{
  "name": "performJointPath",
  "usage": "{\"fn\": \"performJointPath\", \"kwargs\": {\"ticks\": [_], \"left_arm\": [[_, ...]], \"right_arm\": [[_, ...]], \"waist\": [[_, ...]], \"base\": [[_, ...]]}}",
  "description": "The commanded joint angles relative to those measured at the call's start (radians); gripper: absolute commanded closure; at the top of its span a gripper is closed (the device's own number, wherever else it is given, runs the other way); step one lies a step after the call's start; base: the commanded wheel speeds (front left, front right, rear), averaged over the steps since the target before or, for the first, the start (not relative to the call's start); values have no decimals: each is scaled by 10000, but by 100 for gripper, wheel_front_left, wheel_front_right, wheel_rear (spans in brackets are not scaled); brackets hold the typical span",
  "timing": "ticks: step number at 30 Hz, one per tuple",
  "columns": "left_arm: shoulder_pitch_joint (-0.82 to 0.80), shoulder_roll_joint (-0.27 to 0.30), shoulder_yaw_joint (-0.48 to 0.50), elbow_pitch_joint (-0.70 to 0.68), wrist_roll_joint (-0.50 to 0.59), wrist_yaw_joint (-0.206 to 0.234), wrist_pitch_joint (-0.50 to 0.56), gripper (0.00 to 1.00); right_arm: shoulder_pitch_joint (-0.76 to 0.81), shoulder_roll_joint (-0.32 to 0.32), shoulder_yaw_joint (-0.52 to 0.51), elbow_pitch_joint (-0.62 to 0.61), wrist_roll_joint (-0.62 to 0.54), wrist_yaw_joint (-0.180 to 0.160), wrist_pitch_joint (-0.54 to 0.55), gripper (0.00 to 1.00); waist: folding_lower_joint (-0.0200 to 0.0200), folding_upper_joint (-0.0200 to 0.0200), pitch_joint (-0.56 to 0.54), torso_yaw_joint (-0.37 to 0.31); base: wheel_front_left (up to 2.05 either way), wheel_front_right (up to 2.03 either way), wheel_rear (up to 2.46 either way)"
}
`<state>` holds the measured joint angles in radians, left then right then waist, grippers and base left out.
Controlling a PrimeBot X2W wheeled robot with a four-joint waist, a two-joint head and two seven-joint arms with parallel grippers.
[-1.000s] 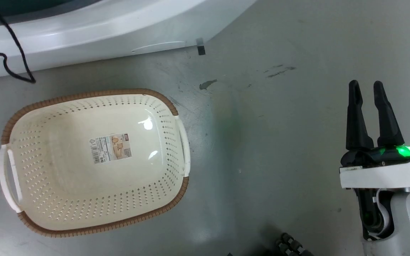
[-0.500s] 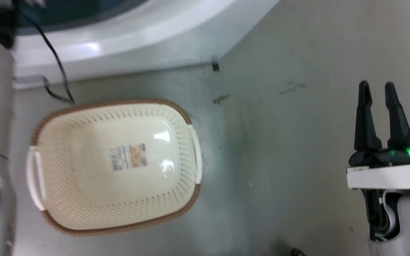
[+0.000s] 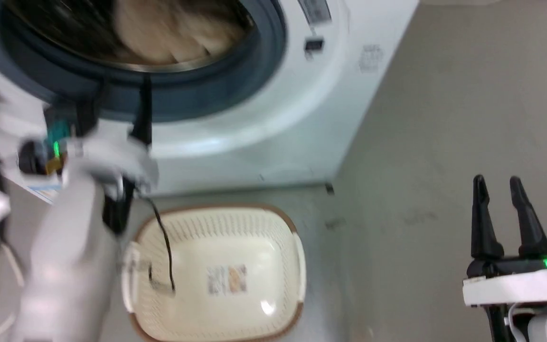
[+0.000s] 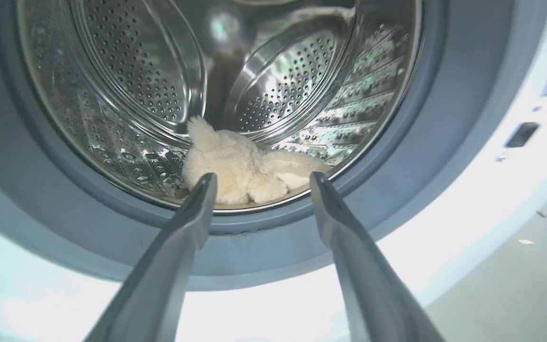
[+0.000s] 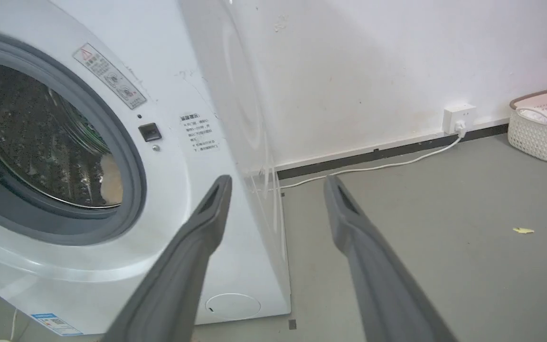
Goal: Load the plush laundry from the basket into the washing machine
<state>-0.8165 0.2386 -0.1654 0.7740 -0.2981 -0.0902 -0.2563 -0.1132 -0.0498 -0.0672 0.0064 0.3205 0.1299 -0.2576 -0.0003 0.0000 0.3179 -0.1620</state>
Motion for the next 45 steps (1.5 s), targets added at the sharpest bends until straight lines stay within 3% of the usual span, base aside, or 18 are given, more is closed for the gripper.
{"fn": "performJointPath", "kwargs": {"ticks": [1, 8, 15, 25, 33, 34, 45], "left_arm": [[942, 21, 206, -655, -73, 84, -50, 0], [4873, -373, 697, -3480, -322, 402, -53, 0], [7571, -897, 639, -5452, -85, 762, -54, 0], [8930, -1203, 254, -6576, 1326, 1258, -54, 0], [9160, -1416, 391, -6525, 1268, 1099, -54, 0], [9039, -1388, 397, -6508, 1268, 1122, -11, 100], [9000, -1404, 463, -6551, 1343, 1112, 118, 100]], "right_arm": [[163, -4, 9, -22, -55, 8, -42, 0], [806, -4, 208, -2, -582, 8, -42, 0], [1726, -4, 427, -8, -1005, 8, -42, 0], [2647, -4, 434, -165, -1664, 8, -42, 0], [2747, -4, 429, -180, -1803, 8, -42, 0], [2593, 2, 420, -155, -1791, 0, 0, 100], [2524, 2, 424, -148, -1853, 0, 119, 100]], "waist": [[3, 0, -1549, 946], [3, 0, -2688, 1497], [3, 0, -3306, 1856], [3, 0, -3609, 2005], [3, 0, -3669, 1933], [3, 0, -3671, 1933], [3, 0, -3650, 1919]], "base": [[0, 0, 0], [0, 0, 0], [0, 0, 0], [0, 0, 0], [0, 0, 0], [0, 0, 0], [0, 0, 0]]}}
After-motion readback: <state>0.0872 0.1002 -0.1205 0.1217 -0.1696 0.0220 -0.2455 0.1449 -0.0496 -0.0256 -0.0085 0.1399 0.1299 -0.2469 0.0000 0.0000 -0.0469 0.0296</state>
